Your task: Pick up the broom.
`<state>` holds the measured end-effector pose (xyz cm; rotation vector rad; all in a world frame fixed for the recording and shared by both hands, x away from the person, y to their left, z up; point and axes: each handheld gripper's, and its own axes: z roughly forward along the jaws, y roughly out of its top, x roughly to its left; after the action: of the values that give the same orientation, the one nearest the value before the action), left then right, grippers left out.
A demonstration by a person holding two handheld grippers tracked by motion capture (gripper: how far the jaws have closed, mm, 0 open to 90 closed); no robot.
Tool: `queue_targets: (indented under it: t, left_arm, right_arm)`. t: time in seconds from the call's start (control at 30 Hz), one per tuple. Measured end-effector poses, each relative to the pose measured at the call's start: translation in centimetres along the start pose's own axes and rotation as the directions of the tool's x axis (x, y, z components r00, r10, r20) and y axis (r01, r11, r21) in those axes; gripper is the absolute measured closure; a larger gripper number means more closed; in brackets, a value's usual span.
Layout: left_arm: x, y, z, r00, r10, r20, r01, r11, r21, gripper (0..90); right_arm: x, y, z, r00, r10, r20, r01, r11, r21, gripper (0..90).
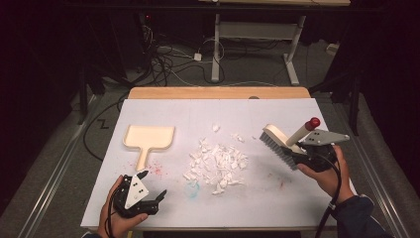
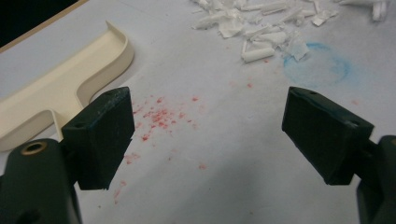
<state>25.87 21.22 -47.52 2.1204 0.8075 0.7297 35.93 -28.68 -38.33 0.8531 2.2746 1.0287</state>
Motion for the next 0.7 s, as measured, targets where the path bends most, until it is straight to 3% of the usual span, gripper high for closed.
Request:
queue_targets:
  t: [0.2,0.7]
  left_arm:
    - [0.0,-0.1,0.1,1.0000,0.001,0.002,-0.001,0.9999,0.011,16.1]
    - [-0.1,-0.1,0.3,0.9999,0.003,0.011,-0.003,0.9997,0.023,16.2]
  right_arm:
    - [-0.9,0.1,1.4,0.9989,0.002,0.047,-0.003,0.999,0.032,68.0]
    - [-1.5,0.5,3.5,0.9966,-0.022,0.080,0.016,0.998,0.064,68.0]
